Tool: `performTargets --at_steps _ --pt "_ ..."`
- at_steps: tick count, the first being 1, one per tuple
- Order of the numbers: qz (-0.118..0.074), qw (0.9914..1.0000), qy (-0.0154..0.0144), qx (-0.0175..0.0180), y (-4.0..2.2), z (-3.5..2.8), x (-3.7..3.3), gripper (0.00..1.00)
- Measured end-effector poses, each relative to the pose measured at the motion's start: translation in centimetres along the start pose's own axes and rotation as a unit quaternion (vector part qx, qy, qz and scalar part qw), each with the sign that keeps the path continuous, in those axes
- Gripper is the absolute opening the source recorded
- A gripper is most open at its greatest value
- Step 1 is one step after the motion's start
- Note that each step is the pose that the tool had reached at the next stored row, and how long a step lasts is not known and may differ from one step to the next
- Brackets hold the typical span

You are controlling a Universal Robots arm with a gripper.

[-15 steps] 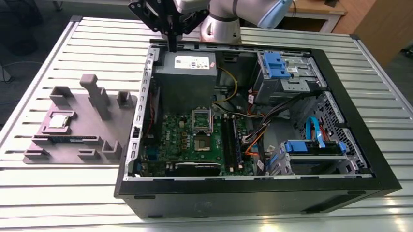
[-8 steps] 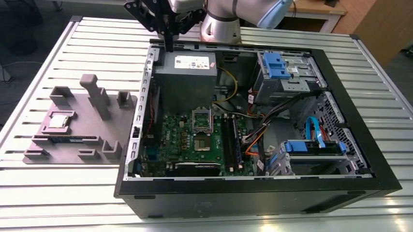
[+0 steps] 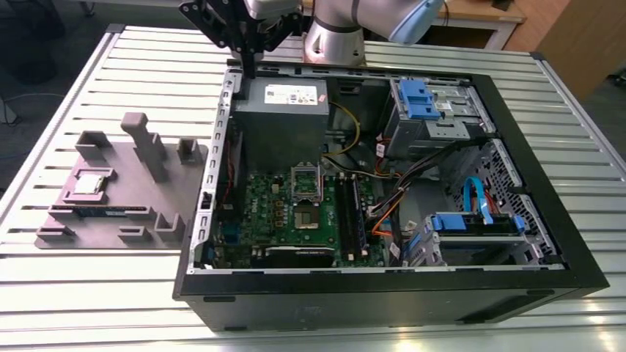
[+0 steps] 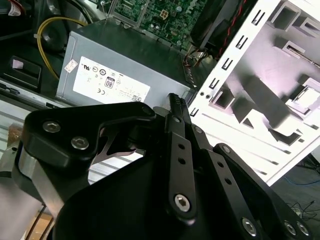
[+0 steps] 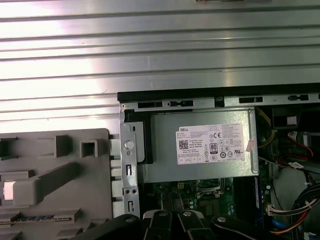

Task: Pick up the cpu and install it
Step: 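Reach for the cpu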

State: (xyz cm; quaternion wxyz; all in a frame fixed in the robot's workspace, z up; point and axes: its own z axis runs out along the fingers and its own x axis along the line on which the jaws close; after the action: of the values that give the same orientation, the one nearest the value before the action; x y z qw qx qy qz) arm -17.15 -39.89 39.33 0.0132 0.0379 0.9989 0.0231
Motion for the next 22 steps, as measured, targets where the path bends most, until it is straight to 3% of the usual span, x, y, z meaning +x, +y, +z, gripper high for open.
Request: performTargets --at_steps 22 --pt "0.000 1.00000 0.0000 0.0000 -0.08 -0.03 1.07 0.11"
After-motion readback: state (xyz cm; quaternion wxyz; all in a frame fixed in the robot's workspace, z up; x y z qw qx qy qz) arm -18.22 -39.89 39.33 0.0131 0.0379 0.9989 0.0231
